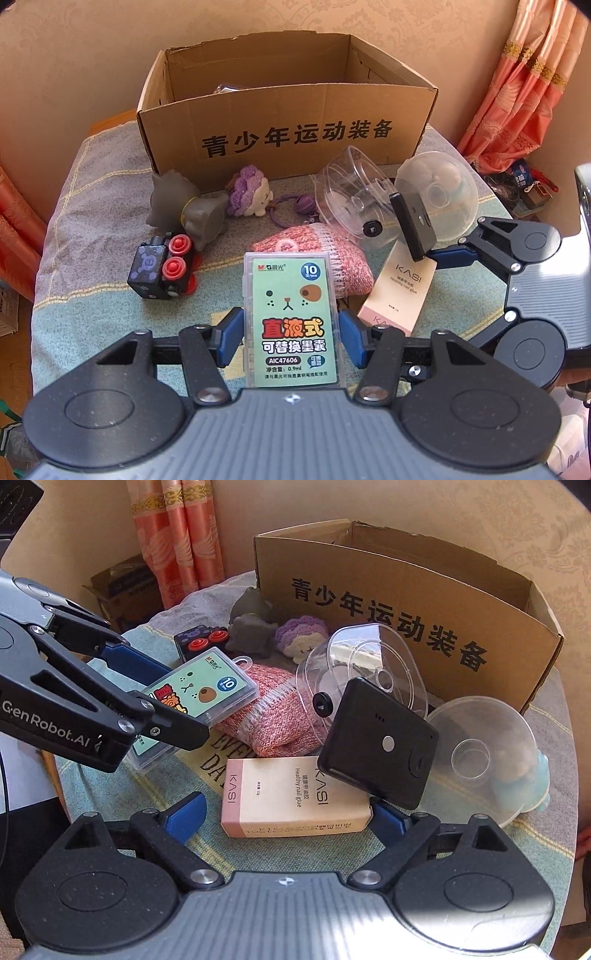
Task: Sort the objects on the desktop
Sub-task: 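Grasp the green ink-cartridge card with the left tool while the right tool grasps the KASI box, then carry the card and KASI box over the box and release both inside, then withdraw both tools from the box back toward the table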
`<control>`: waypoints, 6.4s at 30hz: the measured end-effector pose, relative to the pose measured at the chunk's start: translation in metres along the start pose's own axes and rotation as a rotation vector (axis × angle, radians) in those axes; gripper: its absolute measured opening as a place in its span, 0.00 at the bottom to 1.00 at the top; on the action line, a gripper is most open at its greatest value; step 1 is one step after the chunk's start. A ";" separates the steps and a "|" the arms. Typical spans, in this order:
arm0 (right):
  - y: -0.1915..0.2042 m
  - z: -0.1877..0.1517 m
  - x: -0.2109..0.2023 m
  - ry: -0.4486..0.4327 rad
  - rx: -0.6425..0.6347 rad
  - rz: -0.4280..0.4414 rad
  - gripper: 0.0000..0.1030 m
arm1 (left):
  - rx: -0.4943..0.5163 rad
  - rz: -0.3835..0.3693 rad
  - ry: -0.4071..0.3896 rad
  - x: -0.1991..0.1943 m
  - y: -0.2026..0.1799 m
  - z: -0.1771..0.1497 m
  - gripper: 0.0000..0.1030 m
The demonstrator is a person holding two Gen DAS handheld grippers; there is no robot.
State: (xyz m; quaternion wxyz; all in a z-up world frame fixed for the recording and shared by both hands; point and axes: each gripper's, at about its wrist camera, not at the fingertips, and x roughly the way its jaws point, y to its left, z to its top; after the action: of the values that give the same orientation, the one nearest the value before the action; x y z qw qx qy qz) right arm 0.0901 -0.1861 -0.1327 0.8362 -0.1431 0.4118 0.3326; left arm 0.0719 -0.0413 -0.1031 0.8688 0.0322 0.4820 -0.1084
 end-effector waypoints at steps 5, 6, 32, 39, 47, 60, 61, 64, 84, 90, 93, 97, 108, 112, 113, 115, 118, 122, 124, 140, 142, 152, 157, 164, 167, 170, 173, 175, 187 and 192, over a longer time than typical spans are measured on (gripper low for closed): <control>0.005 0.003 0.004 0.011 -0.004 -0.039 0.82 | -0.002 -0.031 0.014 -0.005 0.005 0.001 0.54; 0.006 0.003 0.004 0.021 -0.011 -0.051 0.81 | 0.003 -0.035 0.016 -0.006 0.006 0.001 0.54; 0.055 -0.006 -0.042 0.032 0.006 -0.088 0.81 | 0.107 0.020 0.044 -0.003 0.039 -0.047 0.56; 0.061 -0.004 -0.045 0.018 0.009 -0.091 0.81 | 0.190 0.056 0.076 0.005 0.023 -0.049 0.63; 0.054 0.001 -0.054 -0.011 0.022 -0.090 0.81 | 0.179 0.065 0.077 0.006 0.022 -0.047 0.53; 0.048 0.008 -0.079 -0.060 0.044 -0.122 0.81 | 0.142 0.029 0.022 -0.020 0.025 -0.032 0.53; 0.048 0.009 -0.081 -0.063 0.042 -0.126 0.81 | 0.141 0.025 0.018 -0.023 0.026 -0.031 0.53; 0.051 0.012 -0.086 -0.067 0.031 -0.141 0.81 | 0.139 0.016 0.001 -0.031 0.025 -0.028 0.53; 0.050 0.045 -0.121 -0.135 -0.003 -0.210 0.81 | 0.150 -0.018 -0.110 -0.068 0.016 0.020 0.53; 0.035 0.064 -0.122 -0.159 0.018 -0.208 0.81 | 0.154 -0.018 -0.136 -0.075 0.014 0.049 0.53; 0.026 0.076 -0.120 -0.168 0.018 -0.214 0.81 | 0.153 -0.025 -0.146 -0.074 0.016 0.066 0.53; 0.012 0.092 -0.118 -0.171 0.036 -0.213 0.81 | 0.162 -0.010 -0.161 -0.073 0.017 0.089 0.53; -0.029 0.129 -0.100 -0.151 0.054 -0.236 0.81 | 0.181 0.018 -0.153 -0.053 0.019 0.132 0.53; -0.045 0.142 -0.088 -0.133 0.068 -0.239 0.81 | 0.173 0.026 -0.144 -0.040 0.024 0.146 0.53; -0.049 0.145 -0.085 -0.129 0.072 -0.241 0.81 | 0.169 0.028 -0.141 -0.036 0.026 0.150 0.53; -0.055 0.151 -0.079 -0.122 0.079 -0.244 0.81 | 0.157 0.030 -0.137 -0.030 0.029 0.156 0.53; -0.065 0.160 -0.068 -0.114 0.091 -0.245 0.81 | 0.141 0.034 -0.133 -0.021 0.035 0.164 0.53; -0.072 0.170 -0.054 -0.103 0.089 -0.253 0.81 | 0.131 0.043 -0.135 -0.010 0.041 0.175 0.54; -0.075 0.174 -0.049 -0.103 0.093 -0.260 0.81 | 0.120 0.053 -0.151 -0.007 0.044 0.181 0.60; -0.060 0.170 -0.039 -0.047 0.104 -0.283 0.92 | 0.133 0.076 -0.129 -0.017 0.056 0.154 0.86; -0.057 0.166 -0.043 -0.048 0.099 -0.286 0.92 | 0.139 0.071 -0.113 -0.020 0.056 0.148 0.86; -0.030 0.147 -0.079 -0.072 0.118 -0.289 0.96 | 0.165 0.076 -0.106 -0.047 0.057 0.113 0.86; -0.019 0.132 -0.094 -0.086 0.148 -0.267 0.99 | 0.167 0.067 -0.112 -0.059 0.061 0.095 0.89; -0.002 0.103 -0.100 -0.092 0.196 -0.240 0.99 | 0.164 0.039 -0.085 -0.056 0.061 0.066 0.89; 0.000 0.087 -0.101 -0.109 0.262 -0.218 0.99 | 0.163 0.027 -0.078 -0.054 0.061 0.056 0.89; 0.001 0.069 -0.100 -0.115 0.321 -0.203 0.99 | 0.153 0.028 -0.085 -0.049 0.063 0.046 0.89; 0.004 0.055 -0.096 -0.088 0.324 -0.223 0.99 | 0.146 0.033 -0.092 -0.043 0.064 0.038 0.89; 0.005 0.048 -0.093 -0.073 0.321 -0.235 0.99 | 0.138 0.031 -0.102 -0.037 0.064 0.030 0.89; 0.018 0.026 -0.087 -0.070 0.346 -0.232 0.99 | 0.137 0.037 -0.061 -0.008 0.063 0.008 0.89; 0.018 0.014 -0.079 -0.047 0.361 -0.231 0.99 | 0.115 0.057 -0.080 0.001 0.069 0.004 0.89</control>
State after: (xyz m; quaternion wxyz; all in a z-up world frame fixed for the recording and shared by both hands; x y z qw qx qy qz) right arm 0.0514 -0.1999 -0.0610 0.8902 -0.0295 0.4260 0.1585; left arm 0.0909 0.0250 -0.1051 0.8869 0.0914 0.4386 -0.1125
